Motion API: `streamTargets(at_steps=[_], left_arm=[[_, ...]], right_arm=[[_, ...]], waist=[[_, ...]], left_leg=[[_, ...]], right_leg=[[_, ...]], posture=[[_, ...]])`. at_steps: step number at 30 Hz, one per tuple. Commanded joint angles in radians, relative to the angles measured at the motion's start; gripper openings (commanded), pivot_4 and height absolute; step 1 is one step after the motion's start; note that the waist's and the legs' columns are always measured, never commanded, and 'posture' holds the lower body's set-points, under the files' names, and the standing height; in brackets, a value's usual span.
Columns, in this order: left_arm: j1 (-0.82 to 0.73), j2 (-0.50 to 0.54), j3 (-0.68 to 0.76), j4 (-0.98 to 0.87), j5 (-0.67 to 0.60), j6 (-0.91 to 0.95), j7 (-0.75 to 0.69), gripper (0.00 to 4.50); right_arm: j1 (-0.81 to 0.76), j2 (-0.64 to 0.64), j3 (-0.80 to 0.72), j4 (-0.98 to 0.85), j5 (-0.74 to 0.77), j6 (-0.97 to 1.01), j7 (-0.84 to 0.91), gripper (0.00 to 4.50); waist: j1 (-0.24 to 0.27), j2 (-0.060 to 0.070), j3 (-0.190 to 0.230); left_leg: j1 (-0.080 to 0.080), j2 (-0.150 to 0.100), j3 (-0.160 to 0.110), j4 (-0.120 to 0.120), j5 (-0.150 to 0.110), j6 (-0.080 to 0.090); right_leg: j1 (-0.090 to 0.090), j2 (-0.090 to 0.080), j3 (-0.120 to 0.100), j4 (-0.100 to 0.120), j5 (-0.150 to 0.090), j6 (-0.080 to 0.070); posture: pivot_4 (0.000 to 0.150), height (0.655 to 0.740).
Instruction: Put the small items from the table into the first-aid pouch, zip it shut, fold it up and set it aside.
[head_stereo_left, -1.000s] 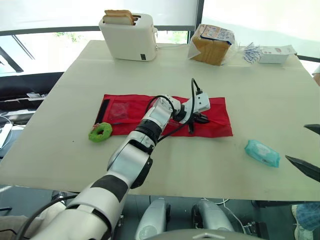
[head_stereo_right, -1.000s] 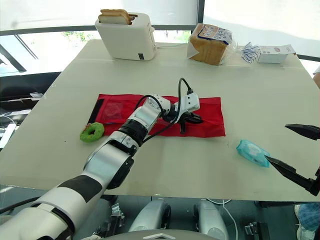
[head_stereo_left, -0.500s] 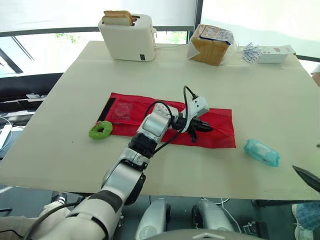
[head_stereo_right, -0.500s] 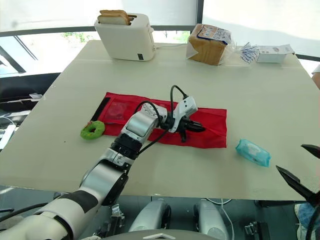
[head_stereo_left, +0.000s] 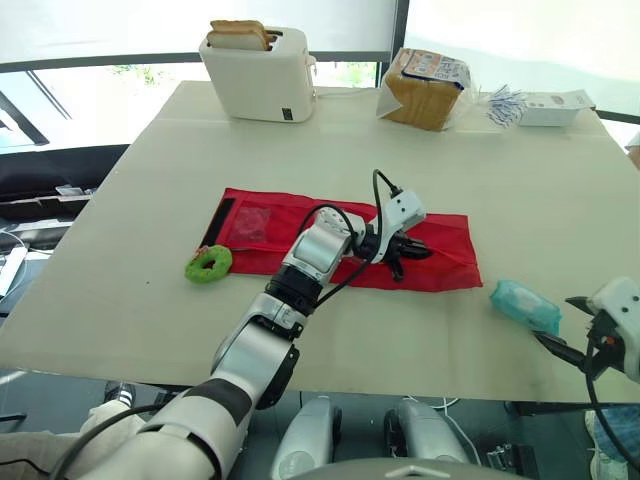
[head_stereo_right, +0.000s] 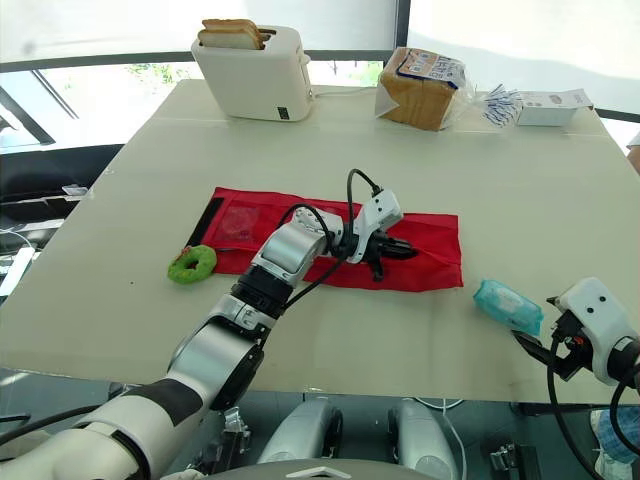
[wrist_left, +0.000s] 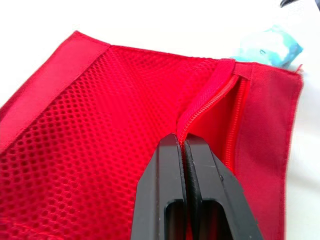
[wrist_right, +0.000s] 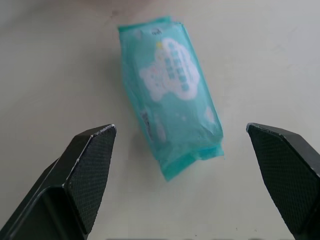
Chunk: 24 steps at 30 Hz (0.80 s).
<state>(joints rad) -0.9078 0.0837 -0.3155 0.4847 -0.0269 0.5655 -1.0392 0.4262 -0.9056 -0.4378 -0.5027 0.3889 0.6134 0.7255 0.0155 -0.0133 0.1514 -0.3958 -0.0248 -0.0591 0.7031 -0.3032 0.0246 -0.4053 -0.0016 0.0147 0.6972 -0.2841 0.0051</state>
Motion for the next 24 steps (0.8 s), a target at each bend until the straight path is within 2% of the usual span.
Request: streamTargets(at_steps=[1,4,7,10,17,21,24], left_arm=[[-0.025,-0.011,0.012,-0.02,-0.022,-0.019,0.014,0.04],[-0.025,-0.013,0.011,-0.02,-0.027,-0.021,0.023,0.04],[-0.026,-0.013,0.011,-0.019,-0.03,-0.023,0.026,0.0],[-0.029,-0.014,0.011,-0.009,-0.032,-0.029,0.03,0.0],[-0.039,-0.02,0.012,0.015,-0.037,-0.042,0.033,0.0],[-0.05,-0.028,0.011,0.036,-0.036,-0.054,0.032,0.0],[-0.056,-0.033,0.005,0.047,-0.034,-0.067,0.026,0.0]], right_arm=[[-0.052,-0.004,0.038,0.058,-0.048,-0.042,0.0,4.5],[-0.09,0.007,0.063,0.098,-0.056,-0.059,0.016,4.5],[-0.112,0.022,0.061,0.084,-0.027,-0.059,0.042,3.73],[-0.089,0.035,0.042,0.045,-0.036,-0.064,0.036,2.31],[0.021,0.119,-0.042,-0.105,-0.05,-0.068,-0.017,2.31],[0.033,0.174,-0.083,-0.155,0.024,-0.003,-0.033,2.31],[0.046,0.158,-0.038,-0.145,-0.046,0.008,-0.06,1.41]], waist=[[-0.001,0.0,0.0],[-0.001,0.0,0.0],[-0.001,0.0,0.0],[0.0,0.0,0.0],[-0.001,0.001,0.0],[-0.001,0.001,0.0],[-0.001,0.001,0.0]], left_leg=[[0.0,0.0,0.0,0.0,0.0,0.0],[0.001,0.0,0.0,0.0,0.0,0.0],[0.001,0.0,0.0,0.0,0.0,0.0],[0.0,0.0,0.0,0.0,0.0,0.0],[0.0,0.0,0.0,0.0,0.0,0.0],[0.0,0.0,0.0,0.0,0.0,0.0],[0.0,0.0,0.0,0.0,0.0,0.0]], right_leg=[[0.0,0.0,0.0,0.0,0.0,0.0],[0.0,0.0,0.0,0.0,0.0,0.0],[0.0,0.0,0.0,0.0,0.0,0.0],[0.0,0.0,0.0,0.0,0.0,0.0],[0.0,0.0,0.0,0.001,0.0,0.0],[0.0,0.0,0.0,0.001,0.0,0.0],[0.0,0.0,0.0,0.001,0.0,0.0]], posture=[[0.15,0.74],[0.15,0.74],[0.15,0.74],[0.15,0.74],[0.15,0.74],[0.15,0.74],[0.15,0.74]])
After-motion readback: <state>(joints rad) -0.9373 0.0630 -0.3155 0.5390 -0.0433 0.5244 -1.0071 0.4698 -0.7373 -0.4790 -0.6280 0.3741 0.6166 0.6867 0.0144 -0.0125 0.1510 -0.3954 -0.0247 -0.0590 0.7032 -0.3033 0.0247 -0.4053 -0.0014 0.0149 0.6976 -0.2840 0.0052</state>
